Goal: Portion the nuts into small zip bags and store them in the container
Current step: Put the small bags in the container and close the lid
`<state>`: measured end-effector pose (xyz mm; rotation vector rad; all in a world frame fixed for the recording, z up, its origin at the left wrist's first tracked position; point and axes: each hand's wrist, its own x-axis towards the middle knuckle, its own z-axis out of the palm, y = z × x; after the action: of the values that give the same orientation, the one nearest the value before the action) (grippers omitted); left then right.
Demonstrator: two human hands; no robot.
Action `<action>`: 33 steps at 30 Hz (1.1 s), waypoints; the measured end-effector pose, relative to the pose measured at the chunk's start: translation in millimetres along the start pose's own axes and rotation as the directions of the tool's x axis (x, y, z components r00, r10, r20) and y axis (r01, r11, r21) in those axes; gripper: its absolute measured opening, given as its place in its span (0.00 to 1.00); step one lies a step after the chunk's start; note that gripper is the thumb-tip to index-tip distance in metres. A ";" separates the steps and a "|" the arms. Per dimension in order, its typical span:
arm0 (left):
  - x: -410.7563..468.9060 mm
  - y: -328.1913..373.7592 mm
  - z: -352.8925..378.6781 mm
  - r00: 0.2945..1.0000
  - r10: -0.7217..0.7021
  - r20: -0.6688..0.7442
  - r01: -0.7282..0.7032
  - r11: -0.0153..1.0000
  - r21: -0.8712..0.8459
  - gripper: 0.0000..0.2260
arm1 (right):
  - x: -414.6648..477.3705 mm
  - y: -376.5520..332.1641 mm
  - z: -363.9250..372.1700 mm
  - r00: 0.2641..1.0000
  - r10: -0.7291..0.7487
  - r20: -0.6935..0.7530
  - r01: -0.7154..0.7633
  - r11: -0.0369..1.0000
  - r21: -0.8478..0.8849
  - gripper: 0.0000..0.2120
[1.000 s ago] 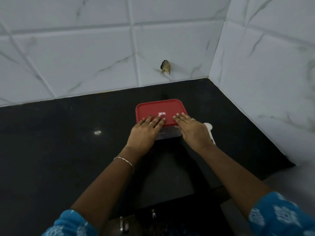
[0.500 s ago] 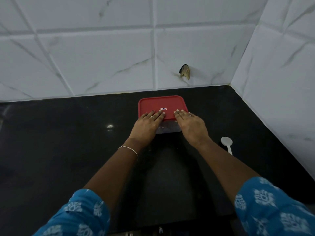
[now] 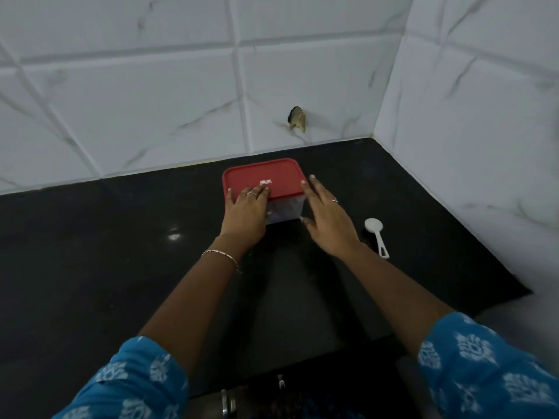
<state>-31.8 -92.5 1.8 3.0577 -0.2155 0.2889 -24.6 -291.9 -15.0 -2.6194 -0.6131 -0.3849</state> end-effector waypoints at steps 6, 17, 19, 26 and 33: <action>-38.0 37.8 17.4 0.939 0.144 -0.312 -0.175 0.982 -0.075 0.27 | -78.9 40.1 -10.4 0.804 0.524 -0.281 -0.543 0.840 0.013 0.28; -58.8 43.5 45.4 0.985 0.106 -0.136 -0.132 0.970 -0.204 0.16 | -89.2 63.1 -12.6 0.767 0.626 -0.139 -0.621 0.779 0.085 0.09; -60.5 38.1 44.6 0.989 0.076 -0.126 -0.100 0.974 -0.203 0.15 | -76.2 59.5 -7.9 0.785 0.611 -0.101 -0.605 0.791 0.090 0.10; -69.7 15.3 42.8 0.993 -0.056 -0.102 0.032 0.975 -0.221 0.20 | -27.0 29.8 16.0 0.866 0.501 -0.015 -0.499 0.864 0.063 0.14; -78.7 -2.2 38.7 0.982 -0.152 -0.112 0.121 0.963 -0.241 0.23 | -21.2 18.1 21.6 0.889 0.451 -0.084 -0.456 0.889 -0.048 0.11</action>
<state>-101.0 -82.7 -51.3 2.7915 -0.0274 0.4199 -30.8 -304.3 -47.5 -2.6890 0.0492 -0.3501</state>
